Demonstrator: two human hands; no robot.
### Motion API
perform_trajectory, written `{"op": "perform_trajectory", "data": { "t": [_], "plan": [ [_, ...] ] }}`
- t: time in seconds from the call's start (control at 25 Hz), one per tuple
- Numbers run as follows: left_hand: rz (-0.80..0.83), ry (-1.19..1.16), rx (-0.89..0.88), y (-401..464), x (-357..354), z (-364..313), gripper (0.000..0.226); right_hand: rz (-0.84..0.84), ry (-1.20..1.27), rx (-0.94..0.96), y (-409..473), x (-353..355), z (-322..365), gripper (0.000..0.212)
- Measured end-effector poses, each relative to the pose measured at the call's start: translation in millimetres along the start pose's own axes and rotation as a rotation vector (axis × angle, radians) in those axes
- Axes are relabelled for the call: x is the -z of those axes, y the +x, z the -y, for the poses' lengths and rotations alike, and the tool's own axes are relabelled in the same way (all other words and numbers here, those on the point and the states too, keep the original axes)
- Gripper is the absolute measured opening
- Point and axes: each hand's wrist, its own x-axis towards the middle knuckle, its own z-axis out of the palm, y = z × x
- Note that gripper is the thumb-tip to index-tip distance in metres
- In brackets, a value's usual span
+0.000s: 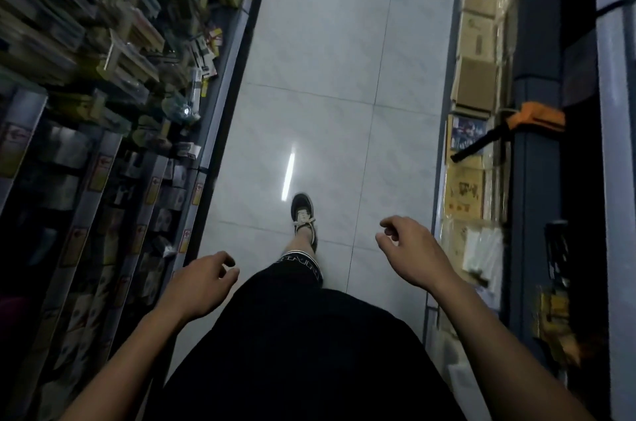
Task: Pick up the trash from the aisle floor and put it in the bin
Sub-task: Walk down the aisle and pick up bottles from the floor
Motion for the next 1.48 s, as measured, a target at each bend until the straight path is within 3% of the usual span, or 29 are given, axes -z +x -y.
{"op": "perform_trajectory", "data": {
  "t": [0.32, 0.64, 0.8, 0.96, 1.28, 1.48],
  "plan": [
    [0.02, 0.072, -0.084, 179.5, 173.7, -69.3, 0.036, -0.004, 0.031, -0.12, 135.2, 95.7, 59.1, 0.037],
    [0.015, 0.198, -0.252, 364.4, 308.3, -222.4, 0.038, -0.024, 0.118, -0.268, 265.7, 193.8, 28.5, 0.035],
    [0.029, 0.203, -0.205, 433.4, 354.2, -295.6, 0.037, -0.02, 0.134, -0.251, 362.8, 276.8, 19.4, 0.035],
    [0.034, 0.141, -0.129, 477.5, 389.7, -338.6, 0.035, 0.009, 0.085, -0.118, 467.1, 365.0, 34.1, 0.036],
    [-0.002, -0.017, 0.038, 575.7, 481.1, -360.6, 0.031, 0.029, -0.033, 0.029, 676.6, 498.2, 109.1, 0.039],
    [-0.002, -0.04, 0.029, 681.1, 580.5, -382.0, 0.031, -0.008, -0.012, -0.024, 774.9, 554.4, 165.8, 0.04]
  ]
}}
